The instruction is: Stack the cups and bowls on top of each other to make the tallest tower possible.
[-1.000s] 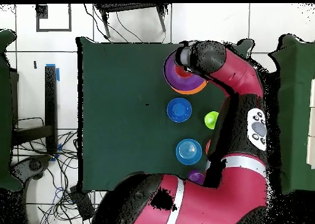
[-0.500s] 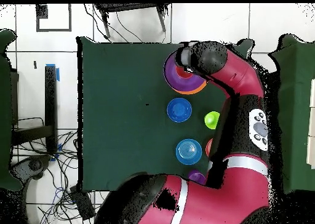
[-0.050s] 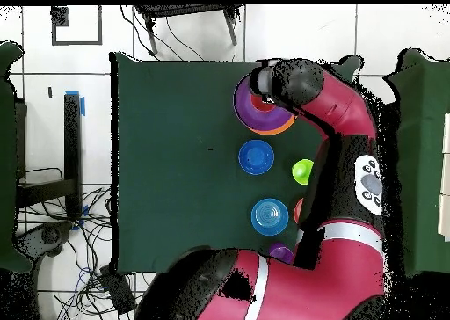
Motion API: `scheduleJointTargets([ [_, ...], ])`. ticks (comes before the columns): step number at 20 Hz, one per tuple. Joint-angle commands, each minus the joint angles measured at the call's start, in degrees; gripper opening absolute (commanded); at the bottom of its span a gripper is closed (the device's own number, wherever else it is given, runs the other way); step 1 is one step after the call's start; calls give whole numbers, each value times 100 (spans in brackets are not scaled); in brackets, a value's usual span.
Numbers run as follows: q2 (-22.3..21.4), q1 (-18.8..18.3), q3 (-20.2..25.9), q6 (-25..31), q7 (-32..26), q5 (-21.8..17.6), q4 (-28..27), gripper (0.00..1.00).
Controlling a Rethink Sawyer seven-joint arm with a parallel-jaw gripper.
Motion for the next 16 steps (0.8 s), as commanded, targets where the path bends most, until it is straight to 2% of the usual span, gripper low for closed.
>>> scheduleJointTargets([
  [1, 335, -25, 498, 251, -915, -511, 33, 0],
  [4, 390, -113, 460, 390, -1032, -591, -193, 0],
  [16, 143, -291, 509, 614, -1145, -759, -121, 0],
])
